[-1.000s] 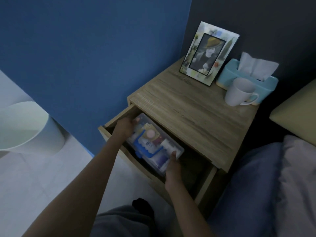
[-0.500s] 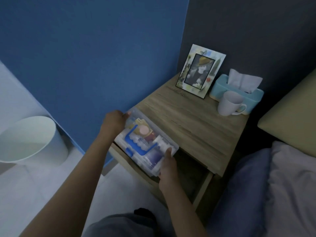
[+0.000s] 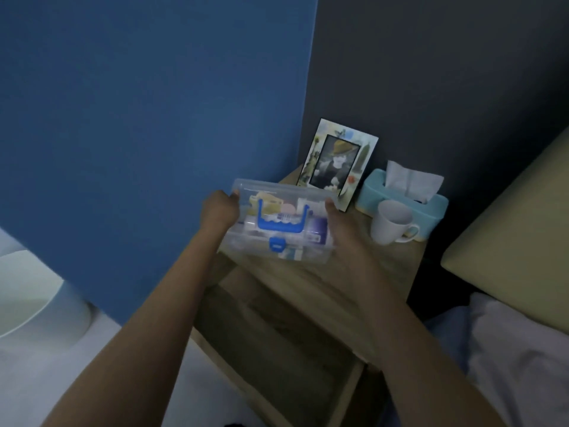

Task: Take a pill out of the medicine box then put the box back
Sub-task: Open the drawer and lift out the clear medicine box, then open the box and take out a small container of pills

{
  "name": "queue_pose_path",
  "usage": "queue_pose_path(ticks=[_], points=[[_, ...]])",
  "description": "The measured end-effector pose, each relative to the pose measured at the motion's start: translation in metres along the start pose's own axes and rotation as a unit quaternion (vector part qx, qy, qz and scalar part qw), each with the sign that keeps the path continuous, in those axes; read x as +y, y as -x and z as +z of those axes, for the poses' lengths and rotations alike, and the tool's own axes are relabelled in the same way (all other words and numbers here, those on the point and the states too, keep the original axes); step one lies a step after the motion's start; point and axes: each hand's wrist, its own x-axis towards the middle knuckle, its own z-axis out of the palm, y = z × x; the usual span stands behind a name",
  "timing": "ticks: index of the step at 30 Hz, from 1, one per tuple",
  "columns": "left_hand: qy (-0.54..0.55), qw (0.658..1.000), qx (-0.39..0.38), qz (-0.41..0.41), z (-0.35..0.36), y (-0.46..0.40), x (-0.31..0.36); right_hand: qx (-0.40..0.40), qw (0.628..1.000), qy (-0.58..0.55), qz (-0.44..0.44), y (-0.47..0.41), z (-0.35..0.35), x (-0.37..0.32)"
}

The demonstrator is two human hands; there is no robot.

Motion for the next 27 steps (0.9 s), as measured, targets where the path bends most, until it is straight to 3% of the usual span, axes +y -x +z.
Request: queue_pose_path(ticks=[6,11,16,27], points=[[0.054,0.998,-0.011,-0.043,0.048,-0.009,0.001,-0.003,0.996,0.092,-0.009,-0.051,-0.014,0.006],[0.043,0.998,0.005,-0.045,0.068,-0.010,0.000,0.013,0.998,0.024,-0.054,-0.068,-0.009,0.024],[0.035,0.998,0.040,-0.025,0.079,-0.008,0.000,0.012,0.999,0.019,-0.038,-0.079,-0.005,0.031],[0.220,0.972,0.073,0.032,0.088,-0.004,-0.013,-0.022,0.996,-0.070,-0.048,-0.079,0.001,0.037]])
